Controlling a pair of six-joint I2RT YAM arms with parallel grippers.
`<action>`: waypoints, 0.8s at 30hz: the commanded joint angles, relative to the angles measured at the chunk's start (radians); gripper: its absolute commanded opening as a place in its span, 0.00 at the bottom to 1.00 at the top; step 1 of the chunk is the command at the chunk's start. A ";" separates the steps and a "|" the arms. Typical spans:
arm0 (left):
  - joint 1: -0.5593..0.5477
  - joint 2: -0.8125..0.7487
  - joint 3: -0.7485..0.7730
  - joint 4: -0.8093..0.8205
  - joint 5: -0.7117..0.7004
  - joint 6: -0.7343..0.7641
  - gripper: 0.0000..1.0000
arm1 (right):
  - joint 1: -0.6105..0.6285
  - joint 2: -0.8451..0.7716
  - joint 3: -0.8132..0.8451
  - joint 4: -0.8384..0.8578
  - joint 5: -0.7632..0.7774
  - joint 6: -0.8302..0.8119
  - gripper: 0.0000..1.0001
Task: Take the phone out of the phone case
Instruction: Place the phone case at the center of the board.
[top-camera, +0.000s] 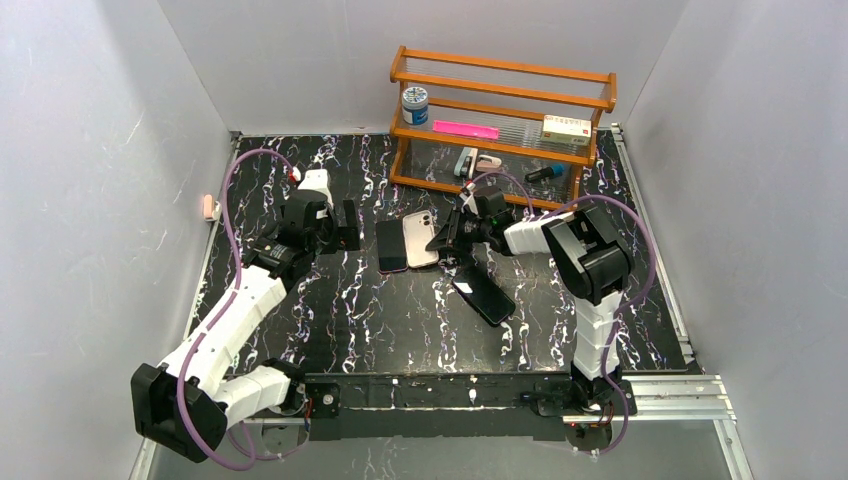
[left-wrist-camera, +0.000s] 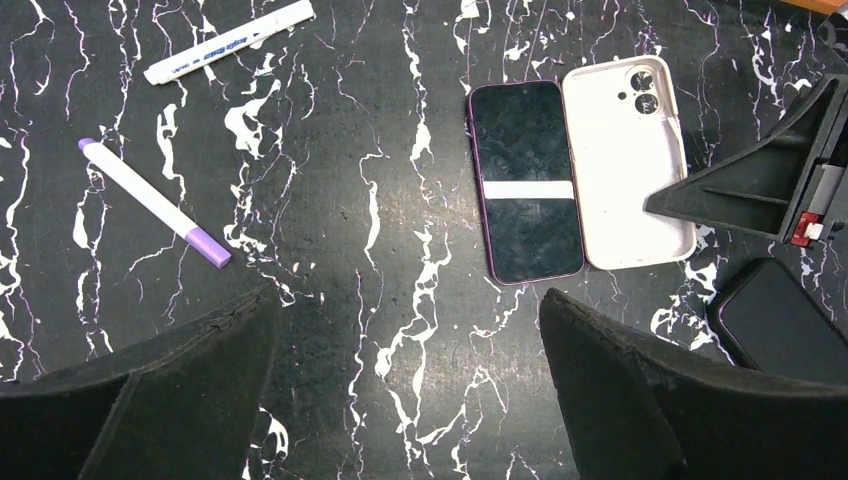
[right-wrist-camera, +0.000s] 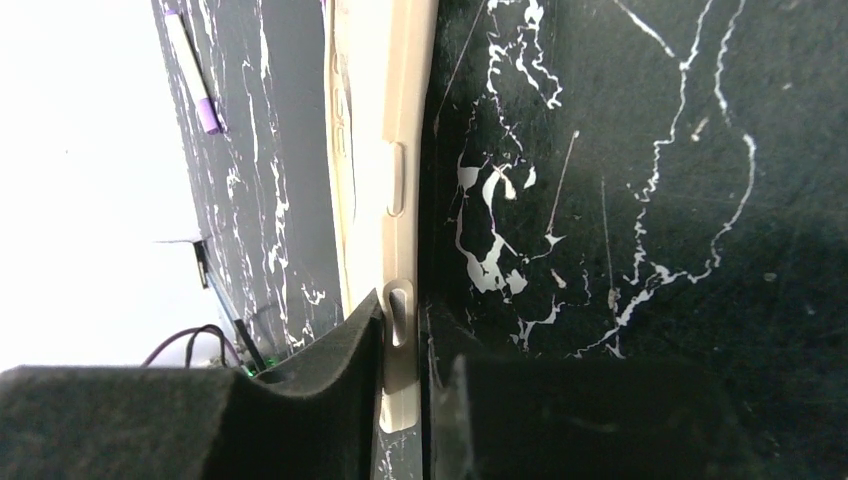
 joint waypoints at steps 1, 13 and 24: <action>0.007 -0.018 -0.008 -0.004 -0.003 0.009 0.98 | 0.014 -0.006 0.033 -0.019 -0.010 -0.020 0.28; 0.007 -0.013 -0.010 -0.006 -0.016 0.009 0.98 | 0.021 -0.118 0.065 -0.284 0.140 -0.203 0.66; 0.010 -0.060 -0.027 -0.016 -0.057 0.023 0.98 | 0.021 -0.423 -0.018 -0.565 0.353 -0.472 0.87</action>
